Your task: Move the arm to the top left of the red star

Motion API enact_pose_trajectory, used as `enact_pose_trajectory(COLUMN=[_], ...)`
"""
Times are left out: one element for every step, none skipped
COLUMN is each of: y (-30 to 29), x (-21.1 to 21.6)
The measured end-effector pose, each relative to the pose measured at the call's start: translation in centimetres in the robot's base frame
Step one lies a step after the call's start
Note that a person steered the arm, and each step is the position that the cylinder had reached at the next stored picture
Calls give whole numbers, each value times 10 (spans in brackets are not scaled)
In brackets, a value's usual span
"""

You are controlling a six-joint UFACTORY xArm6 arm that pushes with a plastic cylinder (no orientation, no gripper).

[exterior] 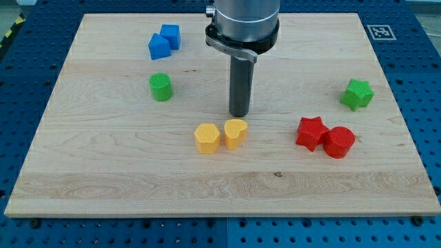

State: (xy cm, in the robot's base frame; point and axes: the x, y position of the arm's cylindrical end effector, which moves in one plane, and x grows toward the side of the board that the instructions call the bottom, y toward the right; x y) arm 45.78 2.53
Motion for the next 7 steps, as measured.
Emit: enact_pose_trajectory(y=[-10, -11, -11, 7, 30, 60, 76], x=[-6, -11, -15, -15, -16, -16, -18])
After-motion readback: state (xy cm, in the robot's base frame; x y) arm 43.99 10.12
